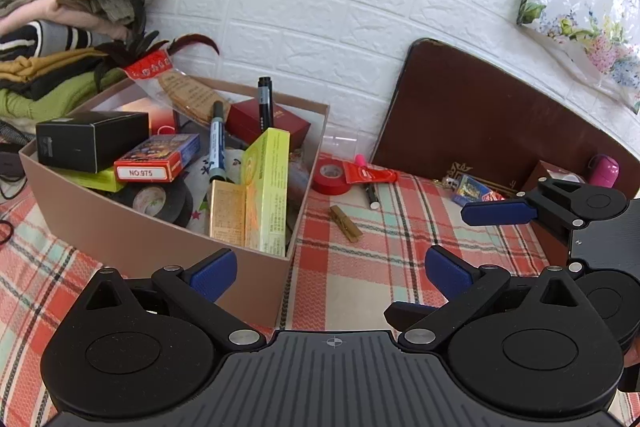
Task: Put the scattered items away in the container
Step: 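Withdraw both grippers from the cardboard box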
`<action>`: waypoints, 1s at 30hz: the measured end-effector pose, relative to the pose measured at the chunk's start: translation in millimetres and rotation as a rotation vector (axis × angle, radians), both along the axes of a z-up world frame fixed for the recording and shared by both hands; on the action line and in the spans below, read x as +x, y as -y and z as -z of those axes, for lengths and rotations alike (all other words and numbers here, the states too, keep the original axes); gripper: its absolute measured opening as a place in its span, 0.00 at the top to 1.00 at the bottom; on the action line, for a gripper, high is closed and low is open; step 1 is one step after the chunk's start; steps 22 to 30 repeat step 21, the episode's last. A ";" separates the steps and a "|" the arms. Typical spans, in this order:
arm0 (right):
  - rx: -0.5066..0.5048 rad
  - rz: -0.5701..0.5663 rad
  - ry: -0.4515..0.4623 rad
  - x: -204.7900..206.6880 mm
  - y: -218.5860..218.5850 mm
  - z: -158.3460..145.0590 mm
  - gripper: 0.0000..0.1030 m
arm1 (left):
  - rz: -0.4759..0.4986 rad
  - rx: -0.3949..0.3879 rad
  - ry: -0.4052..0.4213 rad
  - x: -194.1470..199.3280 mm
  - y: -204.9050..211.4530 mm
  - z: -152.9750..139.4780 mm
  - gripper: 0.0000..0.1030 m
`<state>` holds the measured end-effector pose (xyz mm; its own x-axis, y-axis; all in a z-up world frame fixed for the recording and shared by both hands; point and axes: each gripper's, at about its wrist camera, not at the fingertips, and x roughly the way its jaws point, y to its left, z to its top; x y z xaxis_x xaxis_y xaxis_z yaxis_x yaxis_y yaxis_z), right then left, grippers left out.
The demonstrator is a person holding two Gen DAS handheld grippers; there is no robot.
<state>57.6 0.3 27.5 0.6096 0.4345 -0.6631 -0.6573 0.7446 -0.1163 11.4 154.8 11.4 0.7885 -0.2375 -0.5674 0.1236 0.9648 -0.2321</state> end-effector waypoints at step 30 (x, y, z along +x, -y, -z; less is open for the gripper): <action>-0.043 -0.028 -0.011 -0.8 -22.5 6.4 0.00 | -0.020 -0.017 0.018 0.4 -10.0 4.2 0.00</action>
